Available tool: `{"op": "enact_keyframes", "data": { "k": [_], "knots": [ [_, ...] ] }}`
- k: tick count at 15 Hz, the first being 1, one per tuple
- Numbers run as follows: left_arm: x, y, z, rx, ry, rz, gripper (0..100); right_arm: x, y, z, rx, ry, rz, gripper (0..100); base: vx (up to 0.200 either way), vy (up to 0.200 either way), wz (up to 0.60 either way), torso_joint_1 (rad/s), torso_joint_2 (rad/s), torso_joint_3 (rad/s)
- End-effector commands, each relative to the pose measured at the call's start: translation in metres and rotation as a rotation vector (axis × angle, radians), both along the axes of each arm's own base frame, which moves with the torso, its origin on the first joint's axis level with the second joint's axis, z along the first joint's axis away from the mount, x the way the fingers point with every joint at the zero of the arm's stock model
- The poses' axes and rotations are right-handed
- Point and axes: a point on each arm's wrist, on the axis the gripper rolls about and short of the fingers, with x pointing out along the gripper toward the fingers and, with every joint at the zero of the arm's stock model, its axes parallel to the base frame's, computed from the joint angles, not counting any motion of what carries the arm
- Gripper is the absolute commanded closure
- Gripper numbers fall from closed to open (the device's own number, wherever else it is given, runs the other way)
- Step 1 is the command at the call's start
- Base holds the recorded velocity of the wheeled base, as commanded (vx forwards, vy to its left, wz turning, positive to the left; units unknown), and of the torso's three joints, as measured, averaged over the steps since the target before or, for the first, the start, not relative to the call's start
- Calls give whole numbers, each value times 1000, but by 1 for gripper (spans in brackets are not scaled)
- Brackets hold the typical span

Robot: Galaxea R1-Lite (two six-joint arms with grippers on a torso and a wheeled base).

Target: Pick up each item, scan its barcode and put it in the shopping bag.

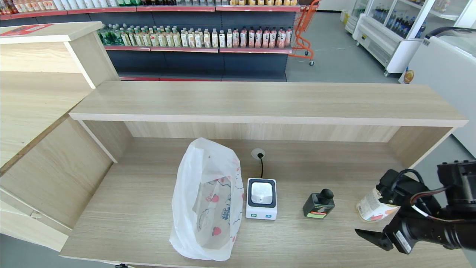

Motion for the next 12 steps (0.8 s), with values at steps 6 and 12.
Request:
{"op": "enact_keyframes", "data": {
  "k": [6, 12],
  "knots": [
    [0, 0, 0, 0, 0, 0, 0, 52, 12, -66, 3, 78, 40, 0, 0, 0, 0, 0, 0, 0],
    [0, 0, 0, 0, 0, 1, 0, 84, 22, -88, 63, 21, 103, 0, 0, 0, 0, 0, 0, 0]
  ]
}}
